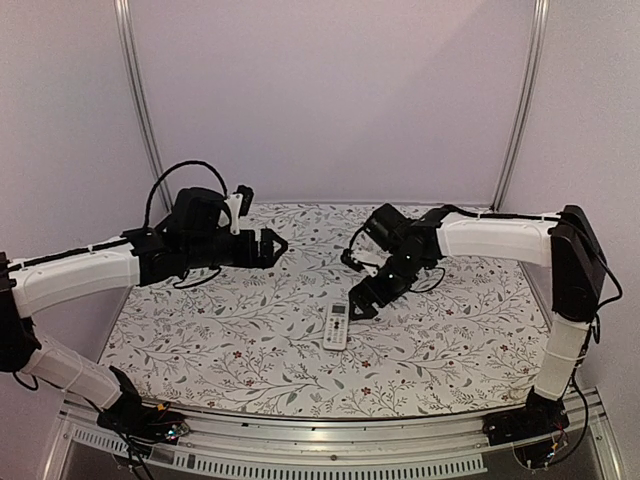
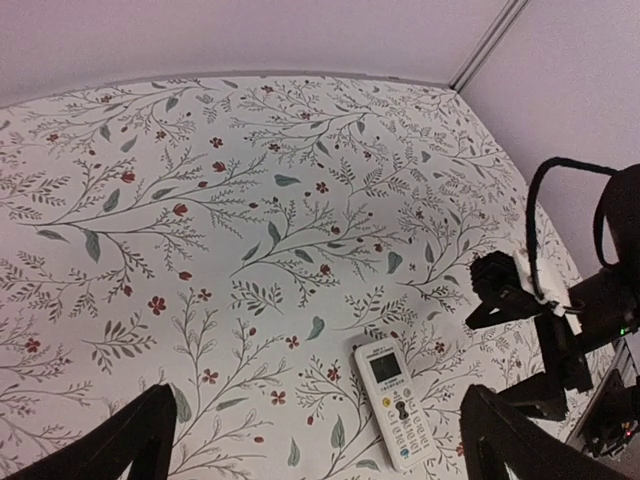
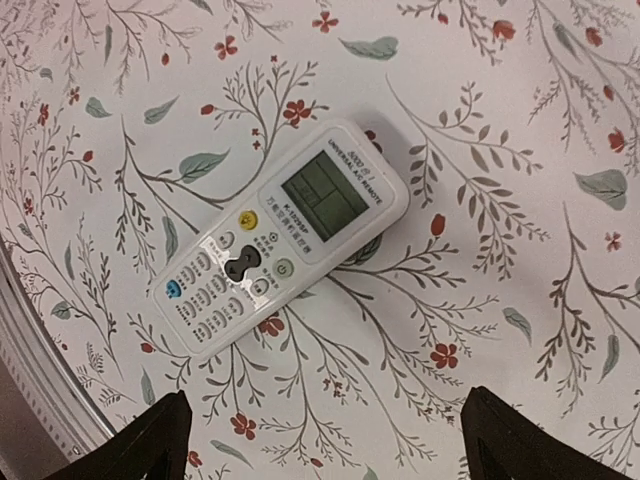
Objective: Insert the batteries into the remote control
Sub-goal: Move the remote control to the center of the board, then reset both arms
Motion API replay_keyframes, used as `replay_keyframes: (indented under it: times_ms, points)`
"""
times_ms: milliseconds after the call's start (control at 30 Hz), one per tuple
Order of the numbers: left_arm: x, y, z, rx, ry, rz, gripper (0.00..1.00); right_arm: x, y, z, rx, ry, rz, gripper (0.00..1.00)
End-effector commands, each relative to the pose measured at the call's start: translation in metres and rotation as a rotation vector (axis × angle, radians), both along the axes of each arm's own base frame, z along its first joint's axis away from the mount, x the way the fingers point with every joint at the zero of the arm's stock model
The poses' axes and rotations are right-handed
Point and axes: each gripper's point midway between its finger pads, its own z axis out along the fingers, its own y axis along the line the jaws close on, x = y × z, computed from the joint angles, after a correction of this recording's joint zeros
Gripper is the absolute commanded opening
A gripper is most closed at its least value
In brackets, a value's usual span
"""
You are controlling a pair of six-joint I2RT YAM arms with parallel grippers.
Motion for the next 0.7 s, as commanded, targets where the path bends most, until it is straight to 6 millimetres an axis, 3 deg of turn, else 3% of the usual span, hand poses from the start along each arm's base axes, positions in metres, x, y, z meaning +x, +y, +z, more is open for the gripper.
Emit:
replay_keyframes:
  times_ms: [0,133,233,367,533,667]
  points:
    - [0.017,0.007,-0.003,0.129,0.034,0.041,1.00,0.032,-0.016,0.060,0.165,-0.130,-0.103,0.99]
    - [0.033,0.003,-0.006,0.200,0.053,0.058,0.99,0.055,-0.047,0.100,0.245,-0.252,-0.196,0.99]
    - [0.039,-0.007,-0.010,0.196,0.057,0.035,0.99,0.069,-0.076,0.112,0.316,-0.304,-0.300,0.99]
    - [0.037,-0.016,-0.036,0.191,0.112,0.007,1.00,0.068,-0.105,0.124,0.405,-0.361,-0.404,0.99]
    - [0.029,-0.018,-0.074,0.192,0.183,-0.001,0.99,0.055,-0.118,0.101,0.429,-0.365,-0.464,0.99]
    - [0.026,-0.016,-0.087,0.196,0.195,0.006,1.00,0.045,-0.121,0.084,0.474,-0.349,-0.499,0.99]
